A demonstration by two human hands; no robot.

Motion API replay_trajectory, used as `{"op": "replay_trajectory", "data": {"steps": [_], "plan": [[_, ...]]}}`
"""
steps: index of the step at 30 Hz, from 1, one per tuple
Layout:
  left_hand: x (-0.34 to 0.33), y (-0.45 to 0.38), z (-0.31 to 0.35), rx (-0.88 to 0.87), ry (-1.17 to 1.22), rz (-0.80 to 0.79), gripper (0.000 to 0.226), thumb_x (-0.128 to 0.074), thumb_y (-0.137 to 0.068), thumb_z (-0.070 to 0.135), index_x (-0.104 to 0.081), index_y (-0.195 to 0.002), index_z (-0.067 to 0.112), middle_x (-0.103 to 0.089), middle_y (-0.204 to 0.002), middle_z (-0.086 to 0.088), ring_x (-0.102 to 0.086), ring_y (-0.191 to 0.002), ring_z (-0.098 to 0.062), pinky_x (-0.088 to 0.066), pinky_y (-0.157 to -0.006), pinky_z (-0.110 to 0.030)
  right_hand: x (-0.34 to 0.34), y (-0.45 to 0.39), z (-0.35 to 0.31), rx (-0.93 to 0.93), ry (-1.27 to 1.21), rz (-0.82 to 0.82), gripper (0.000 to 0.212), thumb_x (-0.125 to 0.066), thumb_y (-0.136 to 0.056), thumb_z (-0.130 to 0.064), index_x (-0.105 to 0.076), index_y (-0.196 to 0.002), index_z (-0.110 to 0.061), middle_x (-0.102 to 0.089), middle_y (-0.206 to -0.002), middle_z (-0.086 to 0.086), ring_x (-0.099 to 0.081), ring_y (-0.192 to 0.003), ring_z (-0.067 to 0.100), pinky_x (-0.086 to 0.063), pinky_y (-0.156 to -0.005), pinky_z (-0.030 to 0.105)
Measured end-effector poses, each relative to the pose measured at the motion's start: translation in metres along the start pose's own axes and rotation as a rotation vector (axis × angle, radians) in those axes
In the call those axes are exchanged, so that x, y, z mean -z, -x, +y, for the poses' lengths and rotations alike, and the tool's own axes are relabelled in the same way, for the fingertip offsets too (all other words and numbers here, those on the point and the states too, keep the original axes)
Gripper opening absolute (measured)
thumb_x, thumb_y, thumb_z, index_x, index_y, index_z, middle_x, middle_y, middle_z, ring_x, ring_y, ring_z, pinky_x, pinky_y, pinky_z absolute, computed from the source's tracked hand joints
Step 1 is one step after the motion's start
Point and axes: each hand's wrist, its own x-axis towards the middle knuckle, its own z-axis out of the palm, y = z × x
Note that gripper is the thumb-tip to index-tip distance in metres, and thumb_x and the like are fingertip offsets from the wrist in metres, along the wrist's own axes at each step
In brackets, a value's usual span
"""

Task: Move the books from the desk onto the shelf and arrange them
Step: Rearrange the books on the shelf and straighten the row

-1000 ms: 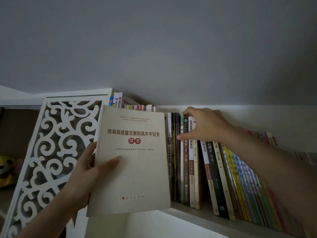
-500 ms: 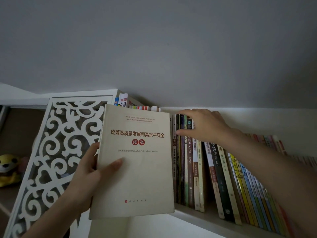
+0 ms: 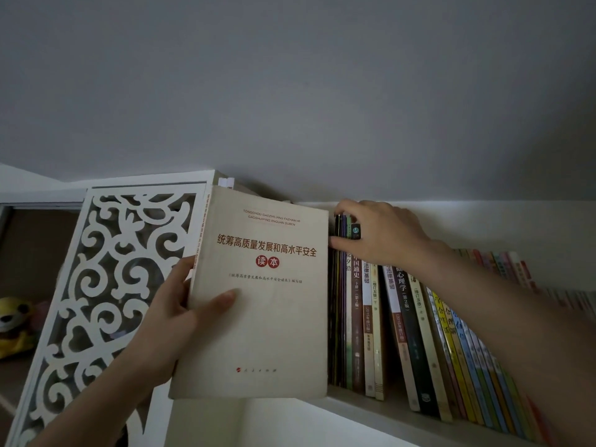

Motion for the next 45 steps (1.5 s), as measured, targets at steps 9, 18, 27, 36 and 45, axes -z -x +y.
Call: {"op": "replay_trajectory", "data": {"steps": [9, 18, 27, 36, 45], "plan": [[0.009, -0.013, 0.007, -0.018, -0.055, -0.075, 0.046, -0.075, -0.078, 0.018, -0.057, -0.119, 0.030, -0.074, -0.100, -0.005, -0.073, -0.081, -0.033, -0.060, -0.059, -0.049, -0.006, 0.002, -0.003, -0.026, -0.016, 0.052, 0.053, -0.056, -0.081, -0.063, -0.045, -0.128, -0.041, -0.061, -0.117, -0.005, -0.060, -0.100, 0.023, -0.048, -0.079, 0.037], [-0.003, -0.033, 0.002, 0.142, 0.053, -0.147, 0.050, -0.065, -0.077, 0.008, -0.059, -0.122, 0.029, -0.074, -0.105, -0.007, -0.073, -0.084, -0.030, -0.060, -0.059, -0.041, -0.005, 0.006, -0.001, -0.050, -0.059, 0.088, 0.044, -0.063, -0.082, -0.048, -0.056, -0.121, -0.029, -0.063, -0.118, -0.002, -0.060, -0.104, 0.025, -0.043, -0.073, 0.032], [0.002, -0.032, 0.002, 0.126, -0.049, -0.077, 0.048, -0.070, -0.079, 0.012, -0.058, -0.122, 0.029, -0.073, -0.103, -0.005, -0.074, -0.082, -0.030, -0.060, -0.058, -0.042, 0.000, 0.006, 0.011, 0.007, -0.094, 0.053, 0.053, -0.050, -0.084, -0.068, -0.047, -0.129, -0.039, -0.059, -0.128, -0.005, -0.058, -0.111, 0.021, -0.047, -0.083, 0.036], [0.002, -0.018, 0.028, -0.090, -0.374, -0.009, 0.044, -0.070, -0.083, 0.020, -0.051, -0.119, 0.035, -0.068, -0.098, 0.004, -0.071, -0.075, -0.010, -0.056, -0.049, -0.024, -0.008, 0.005, 0.008, 0.005, -0.036, 0.119, 0.059, -0.055, -0.075, -0.078, -0.052, -0.118, -0.038, -0.063, -0.114, -0.008, -0.060, -0.099, 0.018, -0.042, -0.074, 0.033], [-0.006, -0.008, 0.041, -0.004, -0.294, 0.018, 0.043, -0.071, -0.082, 0.015, -0.053, -0.117, 0.033, -0.069, -0.099, 0.002, -0.073, -0.069, -0.014, -0.057, -0.047, -0.030, -0.011, 0.006, 0.007, -0.004, 0.001, 0.144, 0.064, -0.048, -0.075, -0.082, -0.051, -0.119, -0.036, -0.063, -0.109, -0.005, -0.061, -0.094, 0.020, -0.047, -0.073, 0.034]]}}
